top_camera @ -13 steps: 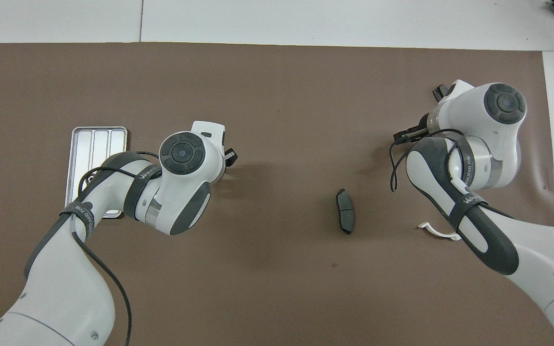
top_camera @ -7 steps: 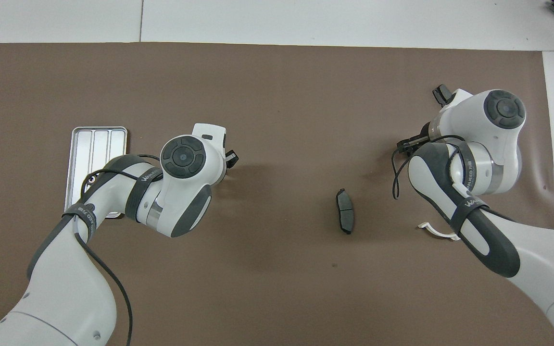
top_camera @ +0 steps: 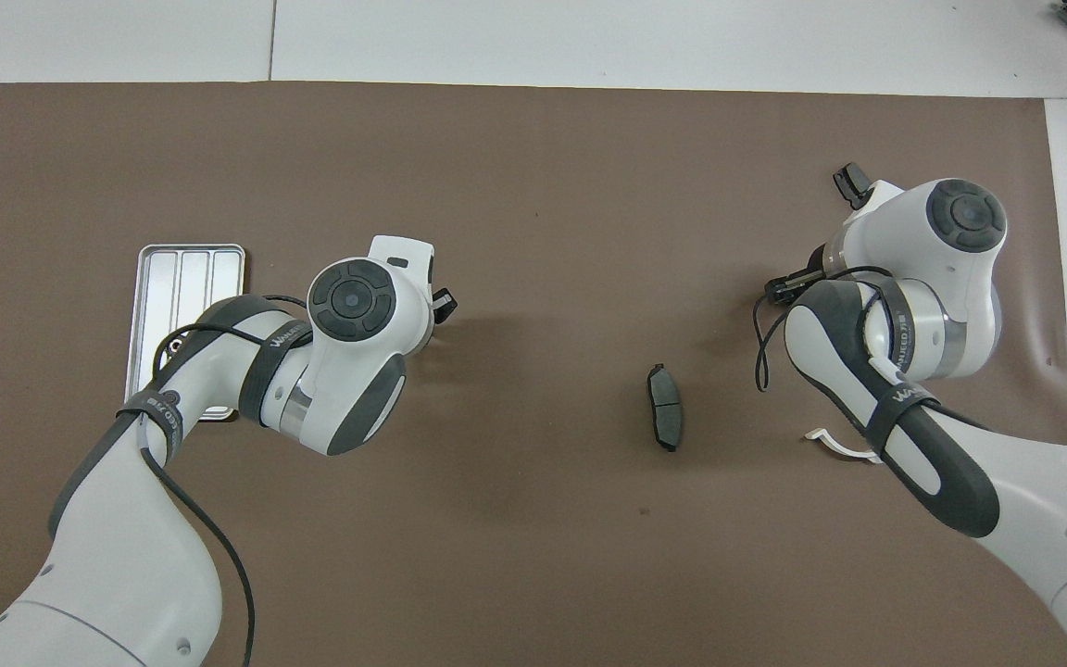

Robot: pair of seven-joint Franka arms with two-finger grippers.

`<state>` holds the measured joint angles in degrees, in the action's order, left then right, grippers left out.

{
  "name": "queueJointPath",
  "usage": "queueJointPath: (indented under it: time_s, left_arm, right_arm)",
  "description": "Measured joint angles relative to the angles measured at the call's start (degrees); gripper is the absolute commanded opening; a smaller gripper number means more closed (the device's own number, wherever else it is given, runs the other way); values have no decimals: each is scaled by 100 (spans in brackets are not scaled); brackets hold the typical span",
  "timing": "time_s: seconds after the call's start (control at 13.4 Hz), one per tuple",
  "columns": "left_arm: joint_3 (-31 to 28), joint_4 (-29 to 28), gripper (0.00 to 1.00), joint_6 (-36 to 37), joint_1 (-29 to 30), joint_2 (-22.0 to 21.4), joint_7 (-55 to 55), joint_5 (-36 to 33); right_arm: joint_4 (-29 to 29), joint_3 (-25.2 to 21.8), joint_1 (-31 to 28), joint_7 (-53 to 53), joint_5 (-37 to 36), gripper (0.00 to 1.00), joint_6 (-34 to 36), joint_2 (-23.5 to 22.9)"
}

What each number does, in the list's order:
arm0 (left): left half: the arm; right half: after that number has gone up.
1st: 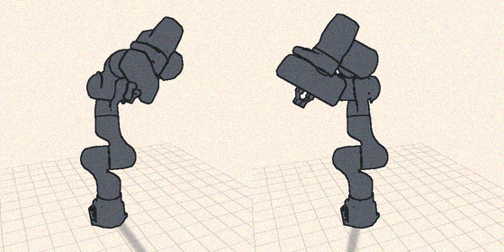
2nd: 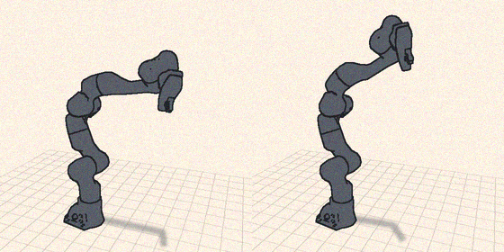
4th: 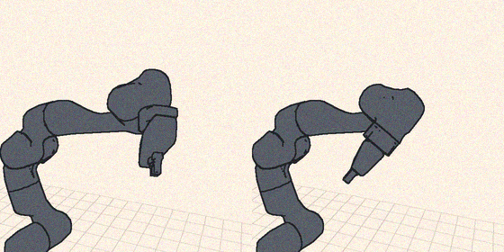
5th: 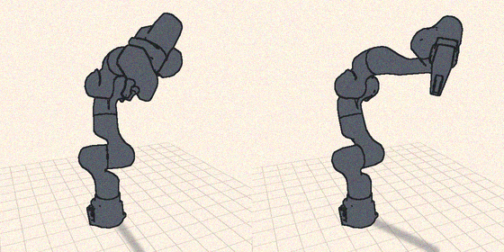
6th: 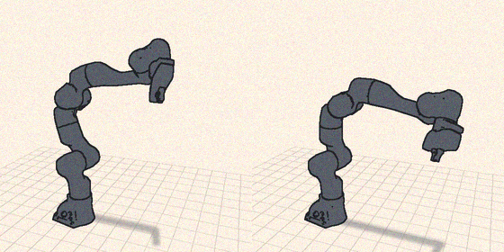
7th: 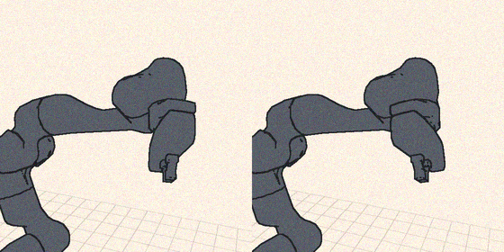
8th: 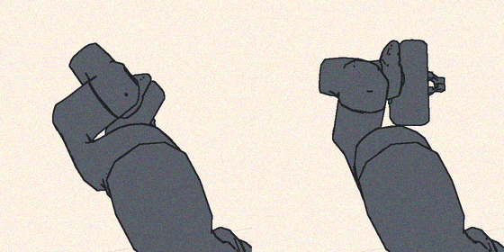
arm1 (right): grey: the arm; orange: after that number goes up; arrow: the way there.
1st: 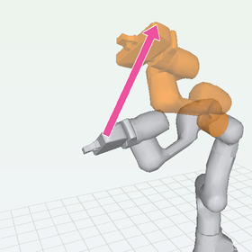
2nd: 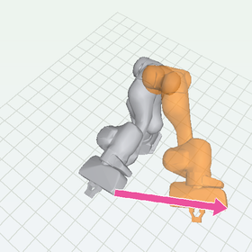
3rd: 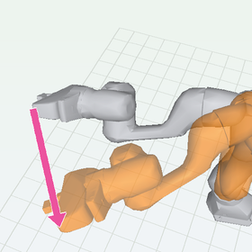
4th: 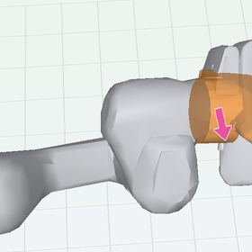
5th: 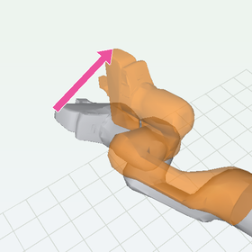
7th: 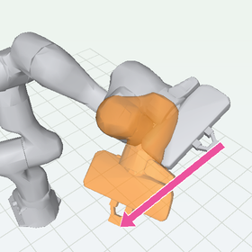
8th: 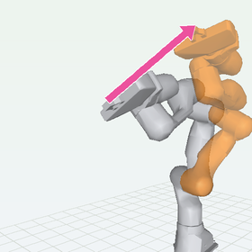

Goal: Pick bearing gear from pile to tray

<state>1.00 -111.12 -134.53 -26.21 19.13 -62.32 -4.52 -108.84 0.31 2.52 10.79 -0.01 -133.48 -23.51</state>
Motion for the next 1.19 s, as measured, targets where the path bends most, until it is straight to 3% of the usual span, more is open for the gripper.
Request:
queueJointPath:
  time_s: [0.37,0.6,0.89,1.19]
  left_arm:
    - [-79,81,0,854,1282,-835,1437,-8]
    - [-75,58,0,858,1879,-853,2081,-7]
    - [-75,-59,0,818,2528,-856,3063,122]
    - [-53,-601,0,-151,2733,-800,3342,145]
  right_arm:
    - [-33,-10,-3,0,0,43,179,63]
    - [-29,-14,-30,0,0,38,114,74]
    - [-27,-13,-53,-1,0,20,-4,77]
    - [42,-4,-46,-1,0,18,-25,81]
